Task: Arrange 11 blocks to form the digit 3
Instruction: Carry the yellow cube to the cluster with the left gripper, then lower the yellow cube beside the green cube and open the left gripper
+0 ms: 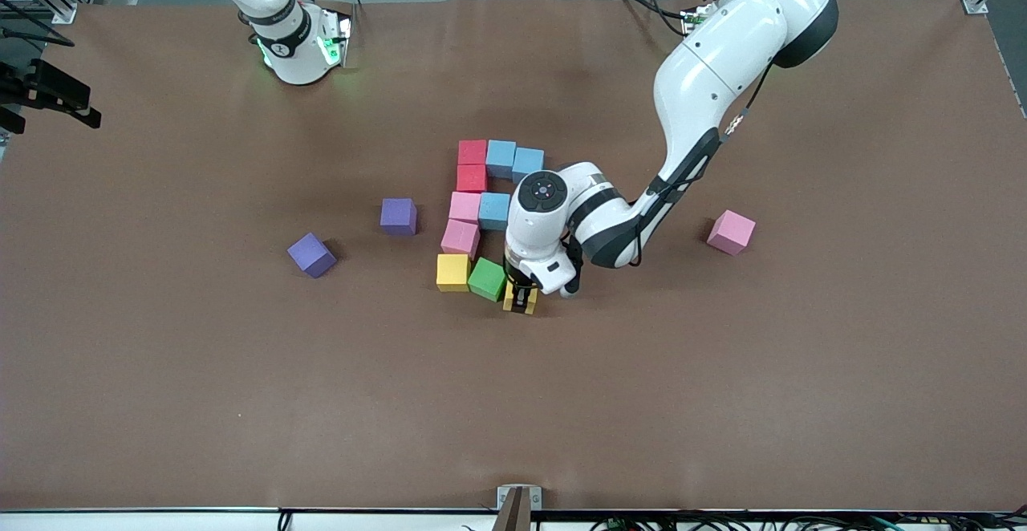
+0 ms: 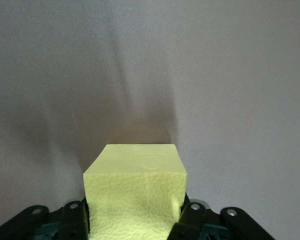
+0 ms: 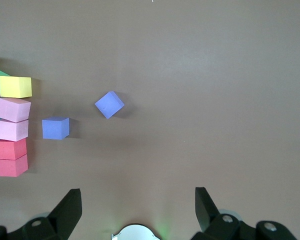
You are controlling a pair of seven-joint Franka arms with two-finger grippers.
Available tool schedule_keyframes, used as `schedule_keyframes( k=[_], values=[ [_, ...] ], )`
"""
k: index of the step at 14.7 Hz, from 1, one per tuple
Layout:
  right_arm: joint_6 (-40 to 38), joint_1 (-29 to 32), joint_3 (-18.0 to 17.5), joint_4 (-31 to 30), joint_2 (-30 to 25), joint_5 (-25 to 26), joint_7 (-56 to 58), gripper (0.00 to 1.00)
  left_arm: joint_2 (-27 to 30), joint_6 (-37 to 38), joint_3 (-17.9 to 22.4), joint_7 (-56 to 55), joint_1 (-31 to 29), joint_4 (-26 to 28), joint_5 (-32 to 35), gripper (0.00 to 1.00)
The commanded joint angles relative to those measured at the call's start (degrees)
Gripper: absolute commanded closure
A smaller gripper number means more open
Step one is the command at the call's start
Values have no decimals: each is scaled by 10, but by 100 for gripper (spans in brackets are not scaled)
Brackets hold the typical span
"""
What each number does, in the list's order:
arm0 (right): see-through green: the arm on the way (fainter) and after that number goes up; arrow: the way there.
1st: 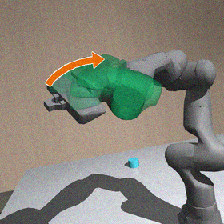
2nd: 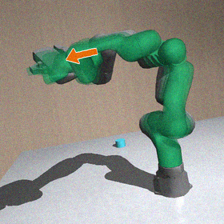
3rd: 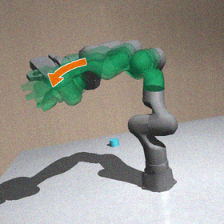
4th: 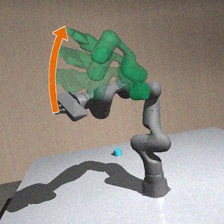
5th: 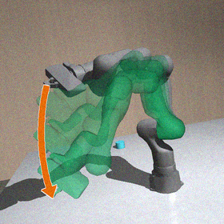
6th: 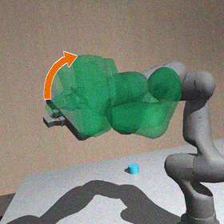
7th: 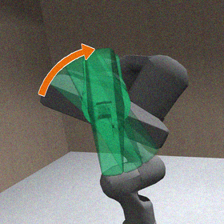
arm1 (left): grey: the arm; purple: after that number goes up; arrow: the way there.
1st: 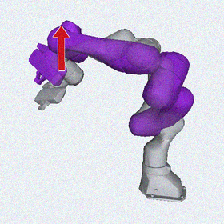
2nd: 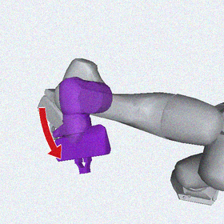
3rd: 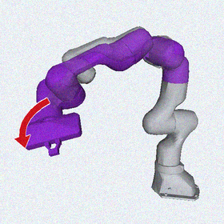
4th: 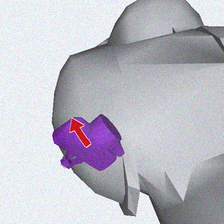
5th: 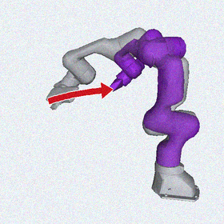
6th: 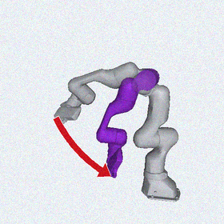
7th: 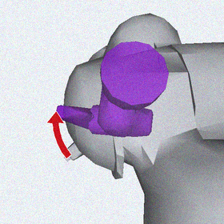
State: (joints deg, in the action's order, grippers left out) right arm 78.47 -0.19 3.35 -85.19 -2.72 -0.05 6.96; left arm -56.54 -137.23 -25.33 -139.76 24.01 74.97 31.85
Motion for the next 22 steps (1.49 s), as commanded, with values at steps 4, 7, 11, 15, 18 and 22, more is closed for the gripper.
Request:
schedule_keyframes(
  k=[4, 7, 11, 15, 18, 22],
  values=[
    [1, 4, -3, -23, -19, 10, -6, 0, -26, 11, 34, -8, 38, -11, -49, 73],
    [-1, 4, -2, -23, -18, 8, -6, 0, -23, 30, 34, -7, 38, -10, -49, 73],
    [-1, 5, -2, -23, -18, 4, -6, 0, -19, 43, 34, -6, 38, -3, -42, 73],
    [1, 4, -2, -21, -18, 1, -5, 0, -20, 52, 34, -4, 43, -2, -42, 73],
    [2, 3, -3, -18, -15, 1, -1, 0, -19, 55, 34, -3, 45, -2, -43, 73],
    [2, 2, -4, -17, -15, -1, 0, 0, -19, 55, 34, -2, 56, -3, -50, 73]
  ],
)
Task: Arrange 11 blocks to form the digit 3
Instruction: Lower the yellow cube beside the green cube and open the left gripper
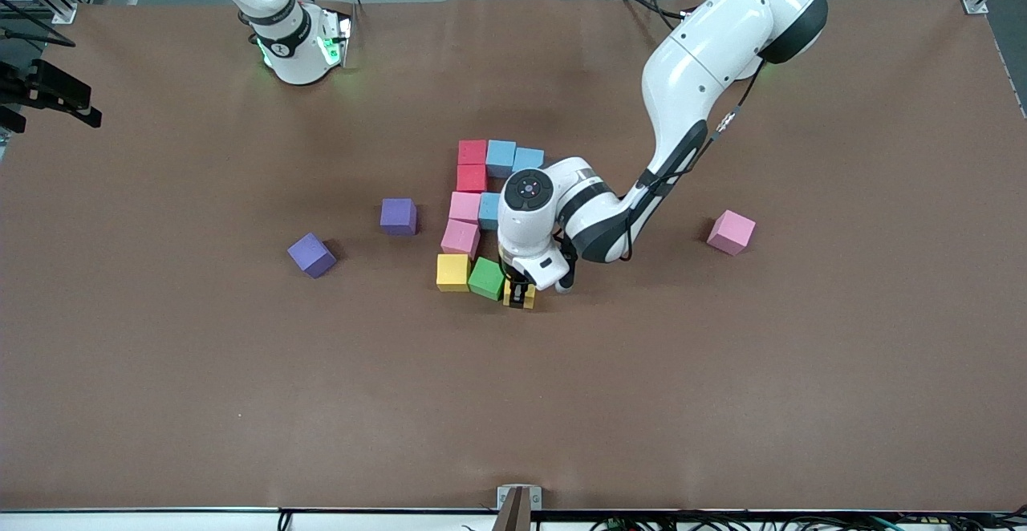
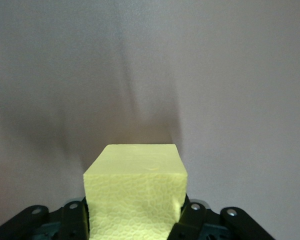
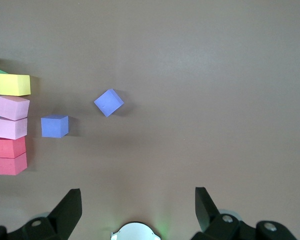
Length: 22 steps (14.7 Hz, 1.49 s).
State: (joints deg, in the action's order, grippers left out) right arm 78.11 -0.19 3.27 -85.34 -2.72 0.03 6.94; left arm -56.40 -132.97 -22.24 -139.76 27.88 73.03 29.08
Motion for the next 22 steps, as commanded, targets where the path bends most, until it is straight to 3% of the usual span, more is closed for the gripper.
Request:
schedule_keyframes(
  k=[1, 15, 16, 17, 18, 22],
  values=[
    [5, 2, -3, -16, -15, -2, -1, 0, -20, 12, 3, -3, 19, 16, -23, 72],
    [8, 5, 0, -16, -19, -9, -7, 0, -25, 13, 4, -7, 27, 16, -66, 69],
    [8, 5, -2, -15, -20, -9, -11, 0, -24, 12, 4, -7, 26, 16, -66, 58],
    [6, 3, -4, -15, -21, -10, -26, 0, -21, 12, 4, -7, 24, 16, -63, 20],
    [5, 0, -5, -15, -21, -9, -54, 0, -20, 12, 4, -6, 23, 16, -61, 0],
    [7, 0, -4, -15, -25, -9, -59, 0, 1, 15, 4, -3, 15, 21, -59, 0]
  ],
)
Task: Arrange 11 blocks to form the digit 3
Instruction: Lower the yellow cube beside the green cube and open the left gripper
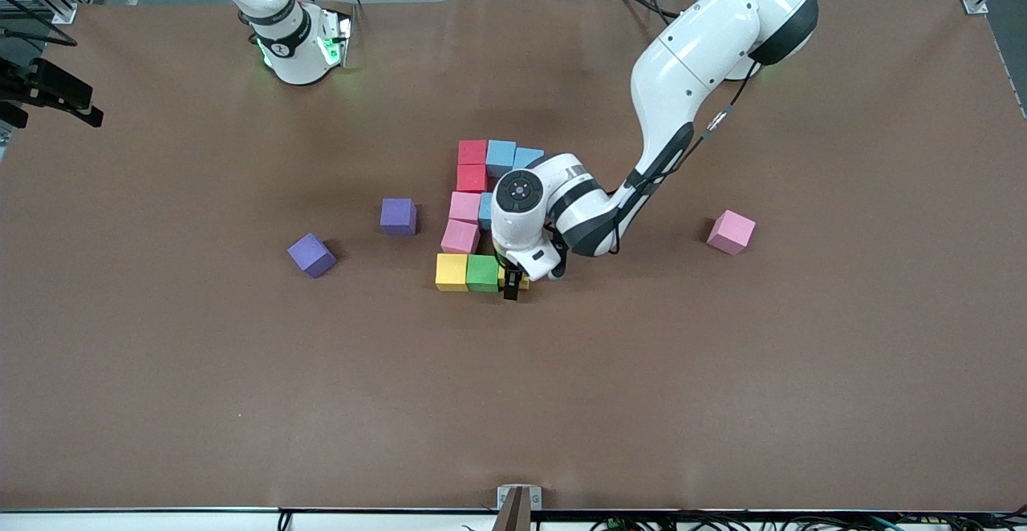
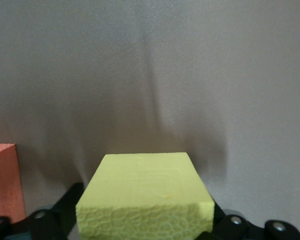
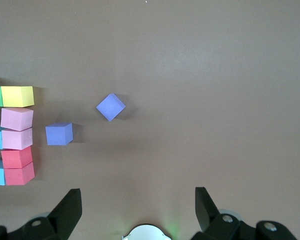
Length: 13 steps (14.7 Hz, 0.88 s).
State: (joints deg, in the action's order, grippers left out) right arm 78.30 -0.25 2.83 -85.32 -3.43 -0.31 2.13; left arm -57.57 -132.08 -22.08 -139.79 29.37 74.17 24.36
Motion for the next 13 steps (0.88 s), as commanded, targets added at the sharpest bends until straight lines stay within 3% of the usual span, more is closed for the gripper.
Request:
schedule_keyframes(
  k=[1, 13],
  values=[
    [6, 0, 1, -15, -18, -6, -8, 0, 20, 15, 2, -2, -3, 12, -11, 0],
    [7, 1, 2, -15, -18, -4, 5, 0, 92, 70, -7, -2, -34, 11, -33, 0]
  ],
)
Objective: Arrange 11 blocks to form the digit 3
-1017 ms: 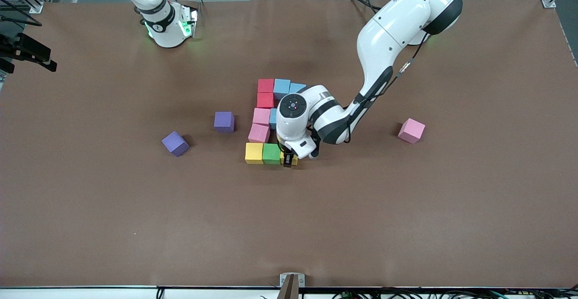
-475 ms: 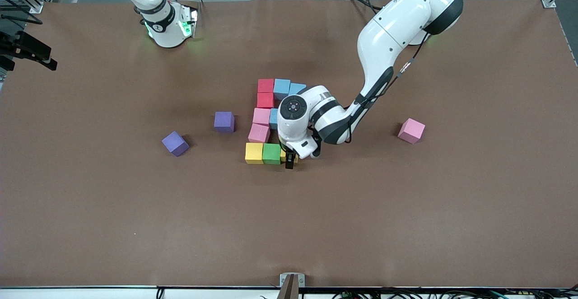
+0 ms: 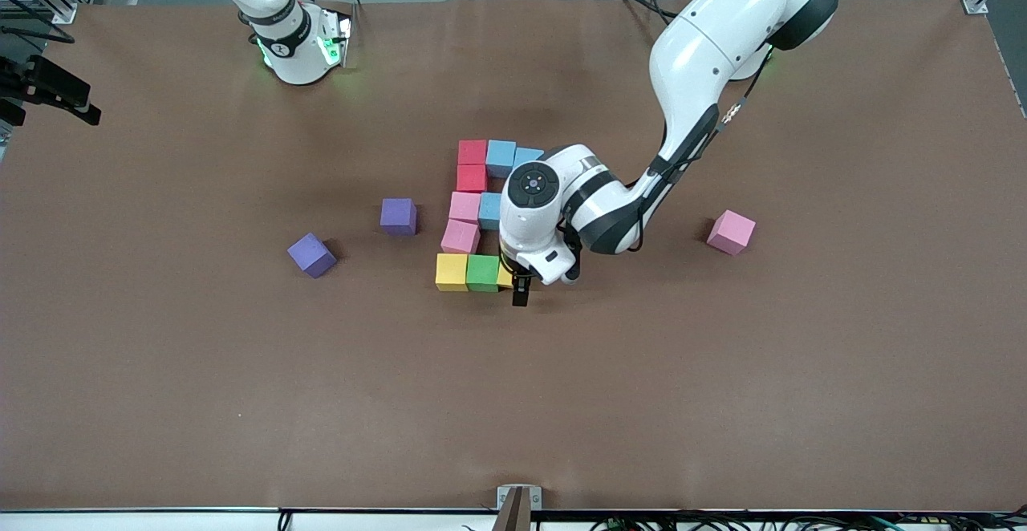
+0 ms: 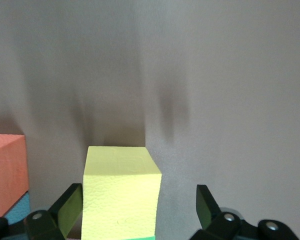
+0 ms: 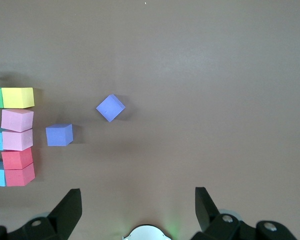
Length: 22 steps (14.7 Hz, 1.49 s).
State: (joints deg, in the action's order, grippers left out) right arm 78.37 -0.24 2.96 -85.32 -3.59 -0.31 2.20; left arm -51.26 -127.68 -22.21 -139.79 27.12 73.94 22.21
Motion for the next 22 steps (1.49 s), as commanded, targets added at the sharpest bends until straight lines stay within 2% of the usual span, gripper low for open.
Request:
schedule_keyframes(
  k=[1, 5, 8, 11, 16, 19, 22],
  values=[
    [6, 1, 1, -15, -16, -4, 4, 0, 37, 36, -10, -1, -16, 15, -11, 0],
    [6, 1, 1, -15, -15, -2, 4, 0, 91, 73, -20, 40, -50, 28, -13, 0],
    [6, 0, 0, -15, -15, 1, 4, 0, 121, 107, -71, 140, -122, 30, -25, 0],
    [5, 0, 0, -15, -15, 2, 4, 0, 156, 145, -95, 299, -188, 50, -25, 0],
    [6, -1, 0, -15, -15, 2, 4, 0, 226, 144, -108, 717, -297, 153, -25, 0],
    [6, 0, 0, -16, -15, 3, 7, 0, 252, 139, -115, 839, -366, 183, -25, 0],
    [7, 0, 0, -15, -15, 5, 11, 0, 254, 142, -161, 1007, -468, 186, -25, 0]
  ],
)
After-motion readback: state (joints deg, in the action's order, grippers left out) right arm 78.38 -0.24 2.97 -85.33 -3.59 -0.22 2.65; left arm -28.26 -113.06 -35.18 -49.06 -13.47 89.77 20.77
